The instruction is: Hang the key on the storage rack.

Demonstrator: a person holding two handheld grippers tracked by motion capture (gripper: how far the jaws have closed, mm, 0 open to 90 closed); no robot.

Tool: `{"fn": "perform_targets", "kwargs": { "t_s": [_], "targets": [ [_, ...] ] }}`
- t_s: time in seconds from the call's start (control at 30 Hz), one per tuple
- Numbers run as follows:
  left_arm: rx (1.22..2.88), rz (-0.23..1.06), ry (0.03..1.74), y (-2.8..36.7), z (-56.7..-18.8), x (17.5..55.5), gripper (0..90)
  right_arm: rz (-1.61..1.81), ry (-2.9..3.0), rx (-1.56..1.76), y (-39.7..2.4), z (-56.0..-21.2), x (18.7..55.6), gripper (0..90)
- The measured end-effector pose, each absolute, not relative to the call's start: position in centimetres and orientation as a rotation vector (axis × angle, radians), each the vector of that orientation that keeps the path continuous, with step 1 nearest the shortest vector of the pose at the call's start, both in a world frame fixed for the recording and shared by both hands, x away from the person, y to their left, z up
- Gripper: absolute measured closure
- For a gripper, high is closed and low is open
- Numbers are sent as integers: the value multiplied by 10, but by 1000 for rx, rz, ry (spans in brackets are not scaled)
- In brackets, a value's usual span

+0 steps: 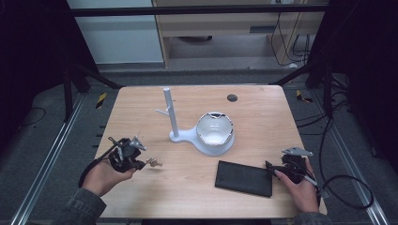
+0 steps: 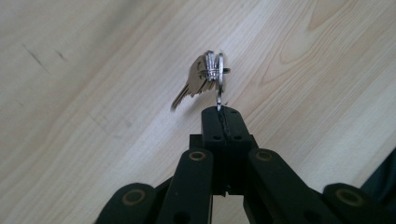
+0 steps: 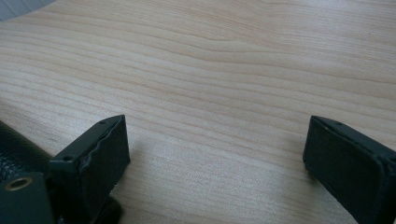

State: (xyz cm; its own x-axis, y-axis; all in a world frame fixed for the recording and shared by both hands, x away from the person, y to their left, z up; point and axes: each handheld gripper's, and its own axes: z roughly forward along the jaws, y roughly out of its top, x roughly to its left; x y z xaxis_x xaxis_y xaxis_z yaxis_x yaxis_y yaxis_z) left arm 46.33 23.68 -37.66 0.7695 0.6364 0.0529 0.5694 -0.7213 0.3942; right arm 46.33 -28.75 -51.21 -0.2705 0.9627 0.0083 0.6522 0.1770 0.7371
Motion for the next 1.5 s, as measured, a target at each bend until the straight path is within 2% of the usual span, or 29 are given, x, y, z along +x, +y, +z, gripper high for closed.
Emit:
{"fn": "perform_targets", "kwargs": {
  "t_s": [0.23, 0.63, 1.5],
  "targets": [
    [2588, 297, 897, 234, -331, 470, 900, 885, 1995, 1517, -287, -512, 463, 74],
    [2579, 370, 845, 209, -282, 484, 900, 887, 1994, 1517, -287, -512, 463, 74],
    [2560, 404, 831, 187, -253, 500, 900, 883, 1994, 1515, -287, -512, 463, 74]
  ]
}}
